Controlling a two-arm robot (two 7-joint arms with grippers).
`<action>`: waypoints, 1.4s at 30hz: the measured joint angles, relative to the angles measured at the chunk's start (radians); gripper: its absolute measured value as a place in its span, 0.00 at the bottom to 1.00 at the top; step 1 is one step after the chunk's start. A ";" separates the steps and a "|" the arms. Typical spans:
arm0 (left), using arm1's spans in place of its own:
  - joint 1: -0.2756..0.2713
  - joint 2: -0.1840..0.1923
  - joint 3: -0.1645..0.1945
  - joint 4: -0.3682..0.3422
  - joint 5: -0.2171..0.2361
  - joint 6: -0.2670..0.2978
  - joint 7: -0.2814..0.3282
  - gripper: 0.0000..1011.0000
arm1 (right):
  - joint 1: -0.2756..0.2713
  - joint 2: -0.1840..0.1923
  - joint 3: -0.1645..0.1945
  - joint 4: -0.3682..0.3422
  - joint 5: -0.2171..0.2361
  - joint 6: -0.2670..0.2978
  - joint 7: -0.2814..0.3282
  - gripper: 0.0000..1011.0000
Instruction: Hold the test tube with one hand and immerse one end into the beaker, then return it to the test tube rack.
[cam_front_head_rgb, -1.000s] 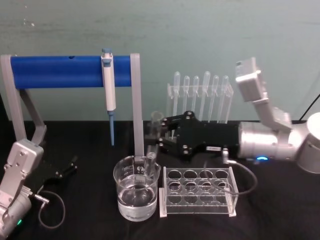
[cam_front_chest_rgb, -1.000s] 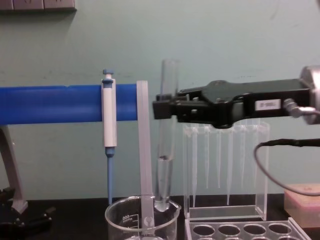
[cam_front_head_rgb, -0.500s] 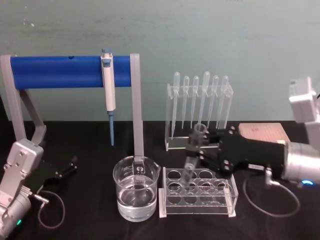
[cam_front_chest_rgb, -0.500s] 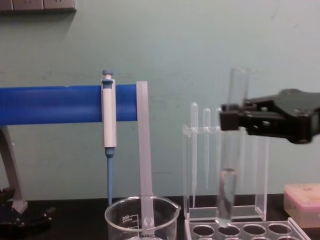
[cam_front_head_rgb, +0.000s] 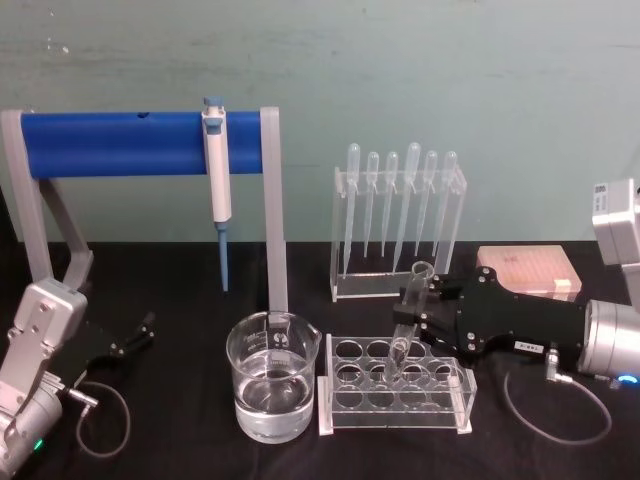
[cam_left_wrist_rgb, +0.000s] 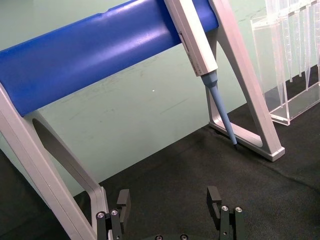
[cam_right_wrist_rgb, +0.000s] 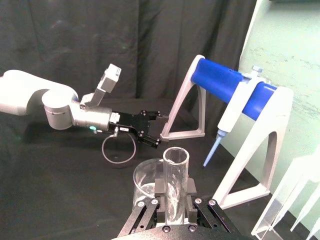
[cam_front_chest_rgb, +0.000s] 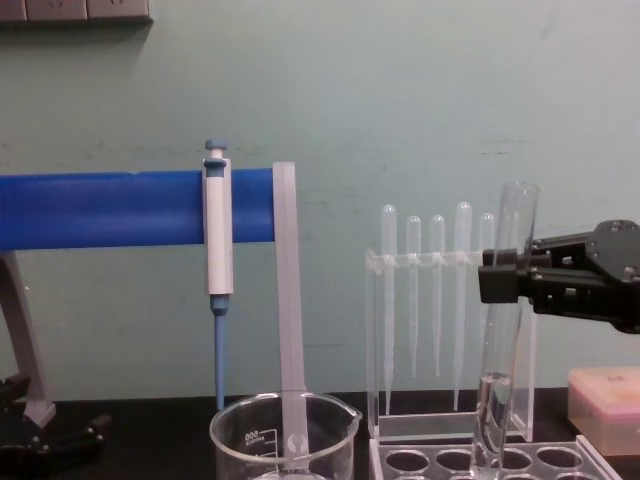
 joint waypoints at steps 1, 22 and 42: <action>0.000 0.000 0.000 0.000 0.000 0.000 0.000 0.99 | 0.003 -0.005 0.000 0.010 -0.005 -0.002 0.005 0.22; 0.000 0.000 0.000 0.000 0.000 0.000 0.000 0.99 | 0.036 -0.095 -0.025 0.152 -0.042 -0.037 0.044 0.22; 0.000 0.000 0.000 0.000 0.000 0.000 0.000 0.99 | 0.012 -0.103 -0.028 0.178 -0.066 -0.048 0.036 0.22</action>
